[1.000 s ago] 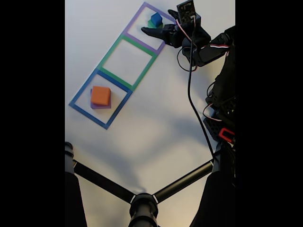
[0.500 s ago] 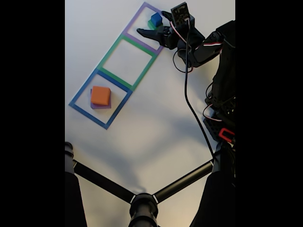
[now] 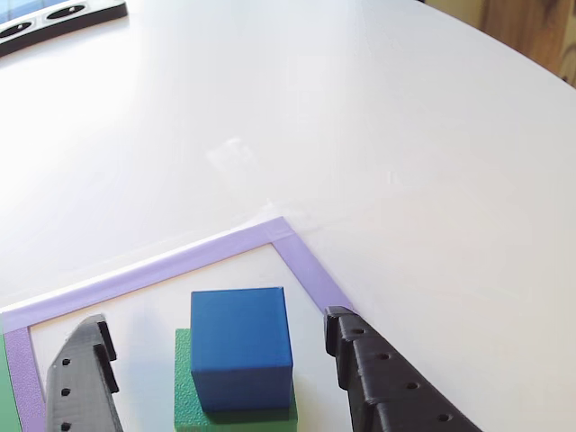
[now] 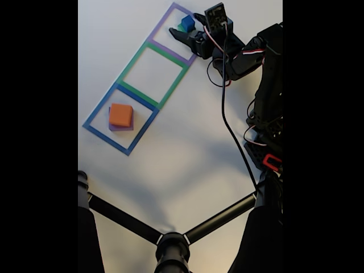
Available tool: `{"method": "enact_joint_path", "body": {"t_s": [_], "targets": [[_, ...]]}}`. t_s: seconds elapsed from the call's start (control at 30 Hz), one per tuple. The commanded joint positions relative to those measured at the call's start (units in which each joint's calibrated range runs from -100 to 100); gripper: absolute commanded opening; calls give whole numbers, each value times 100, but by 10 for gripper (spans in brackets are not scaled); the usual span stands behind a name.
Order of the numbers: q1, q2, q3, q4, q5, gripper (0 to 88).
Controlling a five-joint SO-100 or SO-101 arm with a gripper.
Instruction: Tower of hanoi
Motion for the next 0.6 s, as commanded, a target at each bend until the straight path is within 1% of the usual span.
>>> {"method": "enact_joint_path", "body": {"t_s": [0.0,0.1,0.57], "targets": [[-164,-275,40,-133,0,208],[-187,-315,103,-133,0,170],[-218,-323,112,-158,0,109]]}}
